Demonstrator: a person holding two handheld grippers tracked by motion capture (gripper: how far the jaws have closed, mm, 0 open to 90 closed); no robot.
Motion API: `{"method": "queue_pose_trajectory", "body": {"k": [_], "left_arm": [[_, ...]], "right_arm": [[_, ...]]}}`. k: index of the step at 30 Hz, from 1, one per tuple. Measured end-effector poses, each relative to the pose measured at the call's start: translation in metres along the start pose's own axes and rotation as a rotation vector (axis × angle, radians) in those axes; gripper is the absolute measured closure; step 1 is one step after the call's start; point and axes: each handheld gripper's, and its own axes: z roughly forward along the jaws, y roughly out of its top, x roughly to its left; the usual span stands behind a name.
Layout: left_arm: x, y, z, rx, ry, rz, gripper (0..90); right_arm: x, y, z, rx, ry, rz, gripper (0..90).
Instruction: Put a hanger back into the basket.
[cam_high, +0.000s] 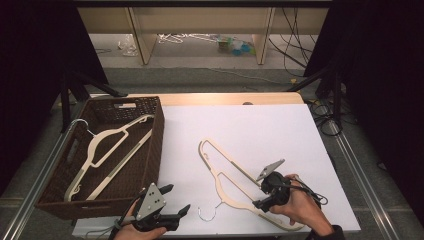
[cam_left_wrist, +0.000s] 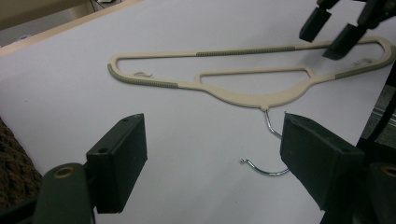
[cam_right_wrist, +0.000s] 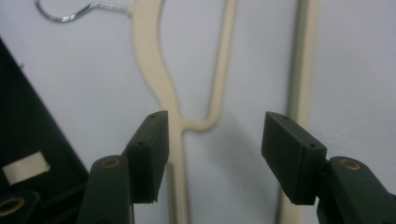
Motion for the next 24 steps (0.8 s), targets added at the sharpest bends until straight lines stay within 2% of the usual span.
{"method": "queue_pose_trajectory", "body": {"k": [3,5,6,8,10,11,12,13,16,18,20,21,24], "left_arm": [[0.001,0.000,0.000,0.010,0.004,0.034,22.8],[0.001,0.001,0.000,0.005,0.003,0.026,22.8],[0.001,0.001,0.000,0.010,0.004,0.033,22.8],[0.000,0.000,0.000,0.012,0.003,0.019,22.8],[0.000,0.001,0.001,0.006,0.002,0.022,22.7],[0.001,0.001,0.001,0.009,0.003,0.036,22.8],[-0.001,-0.001,0.001,0.012,-0.003,0.009,22.7],[-0.001,-0.001,0.001,0.010,-0.002,0.008,22.7],[0.001,0.000,0.002,0.007,-0.001,0.037,22.7],[0.000,-0.001,0.002,0.013,0.002,0.023,22.7],[0.001,0.000,0.002,0.013,0.004,0.042,22.7],[0.000,-0.001,0.002,0.020,0.003,0.028,22.7],[0.000,0.000,0.002,0.017,0.003,0.027,22.7]], "right_arm": [[0.008,-0.009,0.003,0.031,0.009,-0.016,41.7],[0.013,-0.014,0.004,0.050,0.009,-0.025,42.8],[0.015,-0.015,0.005,0.052,0.011,-0.039,44.9],[0.019,-0.017,0.007,0.079,0.015,-0.066,48.6],[0.022,-0.017,0.010,0.091,0.026,-0.077,52.7],[0.022,-0.016,0.011,0.095,0.025,-0.077,55.5],[0.023,-0.016,0.013,0.099,0.024,-0.087,56.7],[0.024,-0.015,0.015,0.113,0.022,-0.098,57.2],[0.026,-0.013,0.016,0.131,0.001,-0.107,61.4],[0.028,-0.012,0.017,0.145,-0.013,-0.117,62.4],[0.029,-0.009,0.018,0.162,-0.025,-0.123,62.8],[0.030,-0.008,0.018,0.171,-0.029,-0.125,63.2],[0.030,-0.005,0.020,0.195,-0.029,-0.122,64.8]]}}
